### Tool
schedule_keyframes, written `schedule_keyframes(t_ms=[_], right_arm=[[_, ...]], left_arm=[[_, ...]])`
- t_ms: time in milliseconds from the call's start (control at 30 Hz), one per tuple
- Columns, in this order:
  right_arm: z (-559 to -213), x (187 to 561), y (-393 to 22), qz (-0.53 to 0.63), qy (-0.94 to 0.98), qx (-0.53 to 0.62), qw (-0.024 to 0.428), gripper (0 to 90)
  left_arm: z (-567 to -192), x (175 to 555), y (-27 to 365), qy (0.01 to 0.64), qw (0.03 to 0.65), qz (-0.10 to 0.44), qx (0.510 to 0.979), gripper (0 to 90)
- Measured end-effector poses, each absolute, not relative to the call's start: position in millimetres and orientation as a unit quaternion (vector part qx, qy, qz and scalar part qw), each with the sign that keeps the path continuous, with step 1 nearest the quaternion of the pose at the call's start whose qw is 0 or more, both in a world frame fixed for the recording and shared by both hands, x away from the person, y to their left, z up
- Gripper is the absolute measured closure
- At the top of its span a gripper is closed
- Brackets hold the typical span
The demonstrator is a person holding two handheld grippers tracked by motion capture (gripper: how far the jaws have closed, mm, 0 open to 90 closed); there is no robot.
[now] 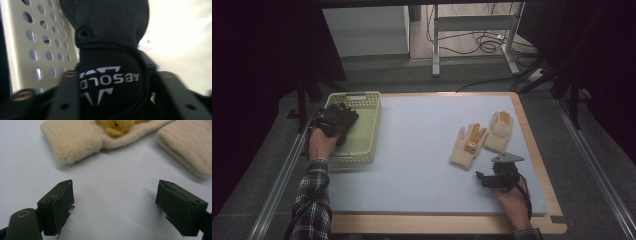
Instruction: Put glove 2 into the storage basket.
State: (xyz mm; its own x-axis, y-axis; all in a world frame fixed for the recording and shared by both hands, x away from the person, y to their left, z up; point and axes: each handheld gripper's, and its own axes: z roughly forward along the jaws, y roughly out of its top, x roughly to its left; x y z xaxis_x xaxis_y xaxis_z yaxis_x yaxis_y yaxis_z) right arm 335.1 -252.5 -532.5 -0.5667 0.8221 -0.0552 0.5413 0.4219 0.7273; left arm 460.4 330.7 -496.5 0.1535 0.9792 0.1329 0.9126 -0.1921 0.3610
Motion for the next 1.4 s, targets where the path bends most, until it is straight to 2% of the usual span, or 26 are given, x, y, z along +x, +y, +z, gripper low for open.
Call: schedule_keyframes(t_ms=[200, 400, 700, 1100, 1400], right_arm=[[-532, 335, -252, 0.340, 0.817, 0.417, 0.207, 14.5], [-532, 335, -252, 0.339, 0.818, 0.417, 0.207, 14.5], [-532, 335, -252, 0.339, 0.818, 0.417, 0.207, 14.5], [-532, 335, -252, 0.339, 0.818, 0.417, 0.207, 14.5], [-532, 335, -252, 0.339, 0.818, 0.417, 0.207, 14.5]], left_arm=[[-494, 455, 337, 0.628, 0.117, 0.178, 0.749, 18.0], [-490, 450, 341, 0.628, 0.158, 0.162, 0.745, 7.0], [-484, 437, 352, 0.627, 0.245, 0.140, 0.726, 4.2], [-476, 424, 352, 0.604, 0.286, 0.146, 0.730, 1.6], [-462, 409, 343, 0.566, 0.346, 0.168, 0.730, 0.0]])
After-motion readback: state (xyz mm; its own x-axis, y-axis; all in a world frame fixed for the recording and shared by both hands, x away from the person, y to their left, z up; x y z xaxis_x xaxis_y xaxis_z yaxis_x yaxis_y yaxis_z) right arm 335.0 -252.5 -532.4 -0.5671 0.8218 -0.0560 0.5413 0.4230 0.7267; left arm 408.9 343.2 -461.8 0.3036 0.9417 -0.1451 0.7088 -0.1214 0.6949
